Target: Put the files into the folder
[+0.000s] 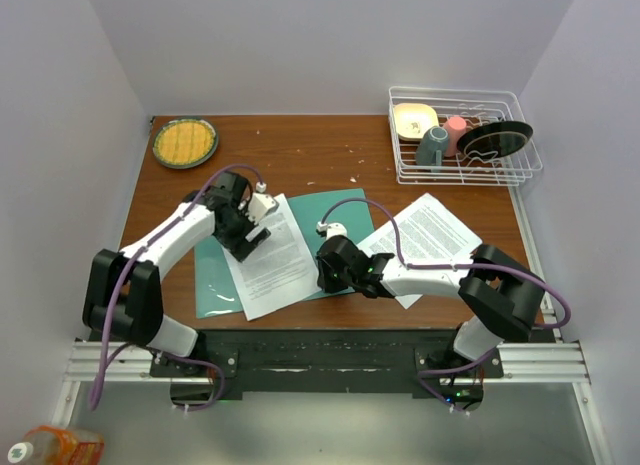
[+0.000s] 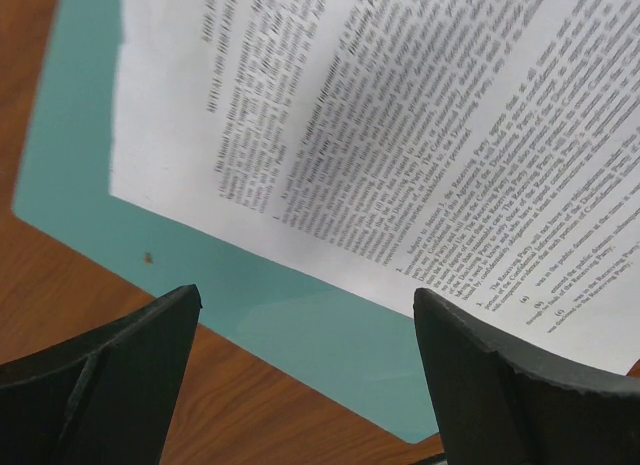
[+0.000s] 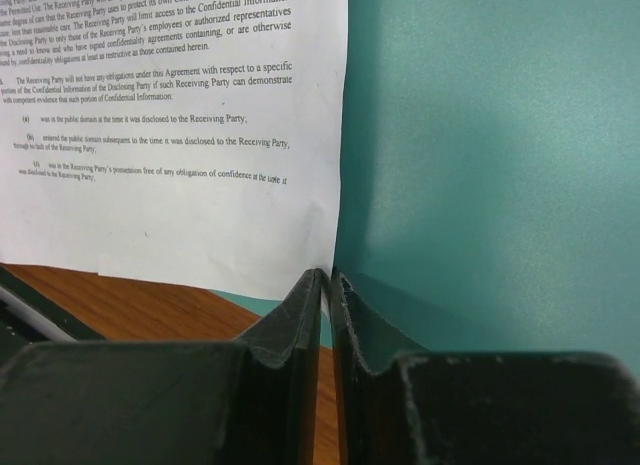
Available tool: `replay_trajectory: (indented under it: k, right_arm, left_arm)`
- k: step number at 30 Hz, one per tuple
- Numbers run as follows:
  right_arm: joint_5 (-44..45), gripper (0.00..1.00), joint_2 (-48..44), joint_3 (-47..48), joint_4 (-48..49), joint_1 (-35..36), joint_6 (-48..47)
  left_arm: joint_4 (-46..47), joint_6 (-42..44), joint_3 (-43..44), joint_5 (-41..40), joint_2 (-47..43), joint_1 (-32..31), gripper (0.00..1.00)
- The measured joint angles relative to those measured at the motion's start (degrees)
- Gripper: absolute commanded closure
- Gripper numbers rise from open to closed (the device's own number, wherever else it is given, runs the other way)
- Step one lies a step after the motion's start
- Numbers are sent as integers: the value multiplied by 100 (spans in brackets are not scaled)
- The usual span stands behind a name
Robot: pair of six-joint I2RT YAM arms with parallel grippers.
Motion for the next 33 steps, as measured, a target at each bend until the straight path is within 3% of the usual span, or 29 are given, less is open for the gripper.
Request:
replay_trajectory:
  k: [7, 9, 10, 12, 15, 19, 25, 28, 33]
  right_arm:
    - [92, 90, -2, -15, 24, 0, 90]
    - [138, 82, -2, -26, 28, 0, 107]
    - [138, 70, -2, -31, 42, 0, 122]
    - [127, 57, -2, -31, 57, -4, 138]
    - [-17, 45, -2, -31, 160, -39, 55]
    - [-472, 43, -52, -33, 382, -356, -24]
    - [-1453, 43, 33, 11, 935, -1633, -98]
    - [-1963, 43, 542, 313, 1228, -1998, -109]
    - [-3021, 47, 1593, 723, 2033, -2013, 105]
  left_arm:
    - [57, -2, -553, -15, 457, 2, 8]
    - [105, -2, -588, -63, 514, 2, 9]
    - [166, -4, -599, -79, 540, 0, 9]
    - [293, -7, -603, -157, 634, 0, 9]
    - [431, 0, -584, -254, 815, -2, 7]
    - [470, 52, -590, -289, 811, -22, 8]
    - [485, 144, -601, -306, 807, -52, 8]
    - [494, 157, -612, -313, 789, -74, 8]
    - [520, 177, -636, -328, 767, -83, 9]
